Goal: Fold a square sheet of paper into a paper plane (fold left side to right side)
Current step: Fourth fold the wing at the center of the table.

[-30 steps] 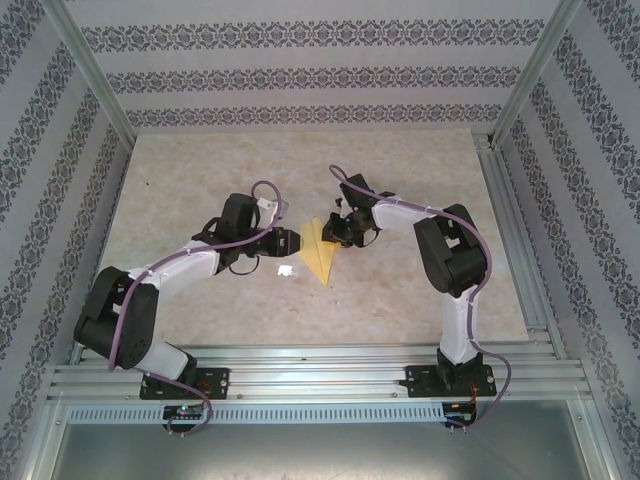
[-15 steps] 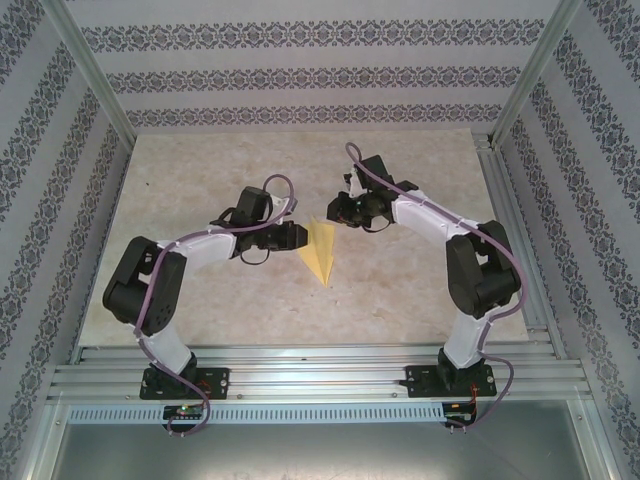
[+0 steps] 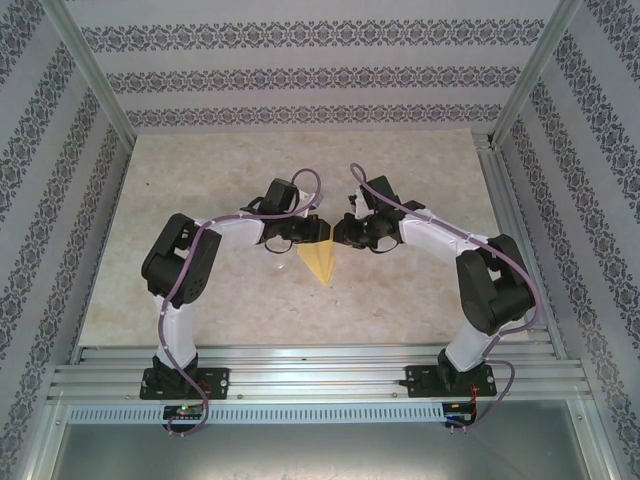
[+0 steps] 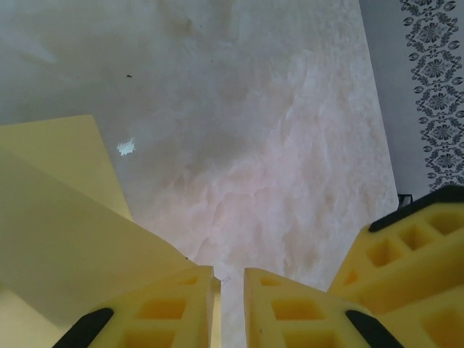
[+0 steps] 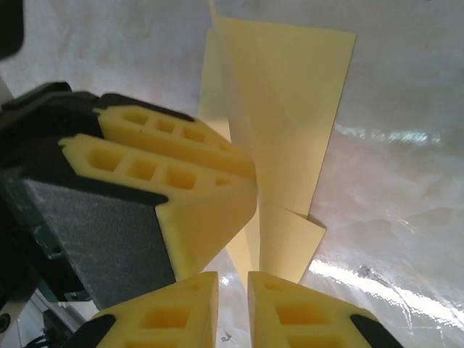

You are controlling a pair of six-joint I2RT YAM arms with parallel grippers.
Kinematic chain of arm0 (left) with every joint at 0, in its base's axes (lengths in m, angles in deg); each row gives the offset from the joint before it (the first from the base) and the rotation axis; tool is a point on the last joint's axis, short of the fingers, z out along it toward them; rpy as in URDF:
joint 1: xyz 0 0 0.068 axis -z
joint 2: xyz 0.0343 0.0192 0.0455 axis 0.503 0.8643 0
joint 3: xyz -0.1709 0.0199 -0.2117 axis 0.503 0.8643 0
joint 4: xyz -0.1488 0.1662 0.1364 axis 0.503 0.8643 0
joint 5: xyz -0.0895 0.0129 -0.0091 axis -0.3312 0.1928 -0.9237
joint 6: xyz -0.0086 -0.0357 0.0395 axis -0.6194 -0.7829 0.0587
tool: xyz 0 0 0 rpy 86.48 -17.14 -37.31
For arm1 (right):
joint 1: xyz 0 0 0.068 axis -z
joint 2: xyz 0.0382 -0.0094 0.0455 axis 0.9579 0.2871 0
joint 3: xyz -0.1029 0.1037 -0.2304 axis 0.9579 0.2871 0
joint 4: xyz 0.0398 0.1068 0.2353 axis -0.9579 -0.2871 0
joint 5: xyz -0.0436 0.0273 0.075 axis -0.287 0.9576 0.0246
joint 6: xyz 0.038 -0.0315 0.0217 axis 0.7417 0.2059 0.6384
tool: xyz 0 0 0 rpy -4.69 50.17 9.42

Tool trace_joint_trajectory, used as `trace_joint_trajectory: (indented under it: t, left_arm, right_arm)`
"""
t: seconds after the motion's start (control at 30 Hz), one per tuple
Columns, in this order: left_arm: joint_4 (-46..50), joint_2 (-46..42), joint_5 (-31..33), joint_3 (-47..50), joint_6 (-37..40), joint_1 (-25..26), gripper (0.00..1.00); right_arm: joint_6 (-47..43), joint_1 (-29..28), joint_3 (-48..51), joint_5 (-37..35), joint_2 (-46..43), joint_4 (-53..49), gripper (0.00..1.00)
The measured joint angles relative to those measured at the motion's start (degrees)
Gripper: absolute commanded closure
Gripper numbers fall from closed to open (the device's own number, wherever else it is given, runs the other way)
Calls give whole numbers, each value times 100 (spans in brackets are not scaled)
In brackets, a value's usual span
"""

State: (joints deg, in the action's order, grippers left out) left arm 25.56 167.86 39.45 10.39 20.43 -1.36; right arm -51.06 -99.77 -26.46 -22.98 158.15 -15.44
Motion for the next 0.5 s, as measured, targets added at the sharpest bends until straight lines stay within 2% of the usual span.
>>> trace_joint_trajectory:
  t: [0.5]
  left_arm:
    - [483, 232, 372, -216, 111, 11, 81]
  right_arm:
    - [348, -422, 240, 87, 195, 640, 85]
